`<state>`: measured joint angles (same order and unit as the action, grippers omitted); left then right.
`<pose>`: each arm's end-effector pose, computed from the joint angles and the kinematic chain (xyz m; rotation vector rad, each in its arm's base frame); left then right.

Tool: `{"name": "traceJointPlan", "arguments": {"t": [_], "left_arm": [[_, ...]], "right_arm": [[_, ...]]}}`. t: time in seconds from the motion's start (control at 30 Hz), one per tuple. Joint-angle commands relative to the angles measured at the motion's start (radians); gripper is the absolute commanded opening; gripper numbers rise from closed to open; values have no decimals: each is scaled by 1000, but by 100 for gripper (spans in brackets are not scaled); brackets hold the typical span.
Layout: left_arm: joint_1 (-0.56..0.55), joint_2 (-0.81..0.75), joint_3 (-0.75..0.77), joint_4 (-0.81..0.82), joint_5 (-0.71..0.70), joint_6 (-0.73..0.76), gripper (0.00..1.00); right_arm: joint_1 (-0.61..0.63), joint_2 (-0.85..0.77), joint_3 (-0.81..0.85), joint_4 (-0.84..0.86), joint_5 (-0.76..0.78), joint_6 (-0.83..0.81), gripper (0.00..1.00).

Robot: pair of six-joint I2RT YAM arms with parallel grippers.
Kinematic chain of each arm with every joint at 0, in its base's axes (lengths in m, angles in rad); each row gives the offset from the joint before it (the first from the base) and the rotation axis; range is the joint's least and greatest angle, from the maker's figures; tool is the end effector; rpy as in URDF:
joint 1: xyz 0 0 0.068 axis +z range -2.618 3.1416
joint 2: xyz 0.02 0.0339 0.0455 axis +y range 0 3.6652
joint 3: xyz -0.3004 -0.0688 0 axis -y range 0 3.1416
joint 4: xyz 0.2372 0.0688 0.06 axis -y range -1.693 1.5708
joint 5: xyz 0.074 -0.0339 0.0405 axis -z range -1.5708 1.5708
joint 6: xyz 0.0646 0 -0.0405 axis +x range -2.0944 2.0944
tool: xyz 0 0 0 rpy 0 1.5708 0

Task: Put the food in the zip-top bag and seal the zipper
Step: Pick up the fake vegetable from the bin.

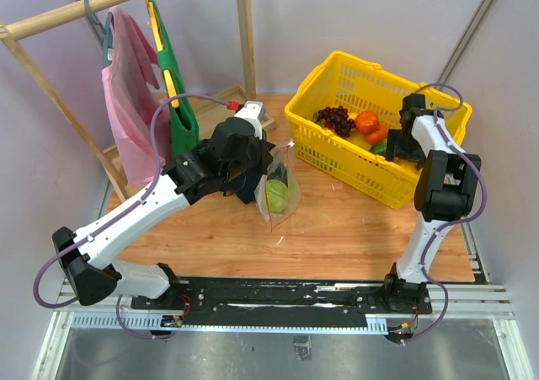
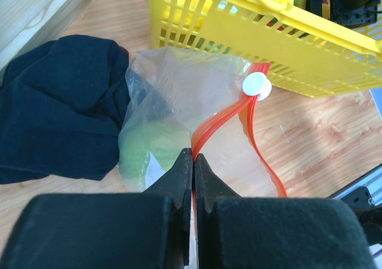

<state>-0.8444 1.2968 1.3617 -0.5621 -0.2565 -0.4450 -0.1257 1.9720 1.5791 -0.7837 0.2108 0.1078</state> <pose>0.2059 -0.2070 0.4129 0.2571 2.0775 -0.5313 0.4270 -0.0676 0.2280 0.3760 2.7098 -0.2942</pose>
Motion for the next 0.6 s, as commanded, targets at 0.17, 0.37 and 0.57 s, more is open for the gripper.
{"name": "traceJointPlan", "arguments": {"t": [0.17,0.37,0.57], "left_arm": [[7,-8,-2,45,5,10,0],[7,-8,-5,47,14,6,0],[7,-11,-7,48,17,4,0]], "right_arm": [[-28,75,-26,33,-65,0,70],[-27,87,-36,55,-88,-9,76],[-29,96,-37,68,-104,-17,83]]}}
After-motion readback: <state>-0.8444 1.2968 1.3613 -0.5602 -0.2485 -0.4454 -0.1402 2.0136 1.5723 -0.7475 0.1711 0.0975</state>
